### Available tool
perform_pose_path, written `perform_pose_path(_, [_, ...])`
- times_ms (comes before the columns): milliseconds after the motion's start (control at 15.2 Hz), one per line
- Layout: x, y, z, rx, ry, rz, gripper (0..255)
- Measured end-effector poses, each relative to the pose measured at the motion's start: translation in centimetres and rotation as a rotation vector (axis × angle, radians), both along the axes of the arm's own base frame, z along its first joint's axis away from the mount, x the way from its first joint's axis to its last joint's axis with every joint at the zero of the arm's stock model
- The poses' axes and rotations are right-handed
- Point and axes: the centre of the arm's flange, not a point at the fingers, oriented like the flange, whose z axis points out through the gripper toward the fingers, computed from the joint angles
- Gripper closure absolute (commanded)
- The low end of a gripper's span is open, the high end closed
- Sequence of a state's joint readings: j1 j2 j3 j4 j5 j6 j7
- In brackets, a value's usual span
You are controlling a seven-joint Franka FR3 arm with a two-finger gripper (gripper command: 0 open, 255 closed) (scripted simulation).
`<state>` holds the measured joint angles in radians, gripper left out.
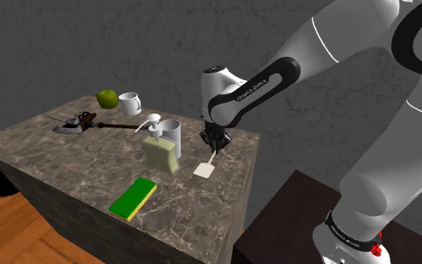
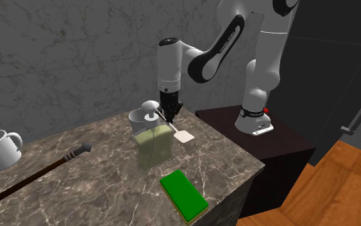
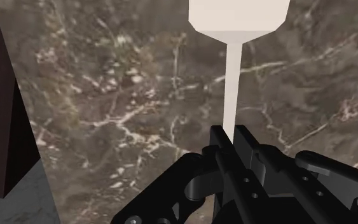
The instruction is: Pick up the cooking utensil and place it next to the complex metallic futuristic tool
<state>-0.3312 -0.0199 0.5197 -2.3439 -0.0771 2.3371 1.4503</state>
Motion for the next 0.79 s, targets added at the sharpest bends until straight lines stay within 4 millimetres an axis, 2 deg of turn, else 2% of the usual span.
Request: perform_pose_path(792, [-0.1, 0.1, 6.0, 0.000, 0.000, 0.000, 255])
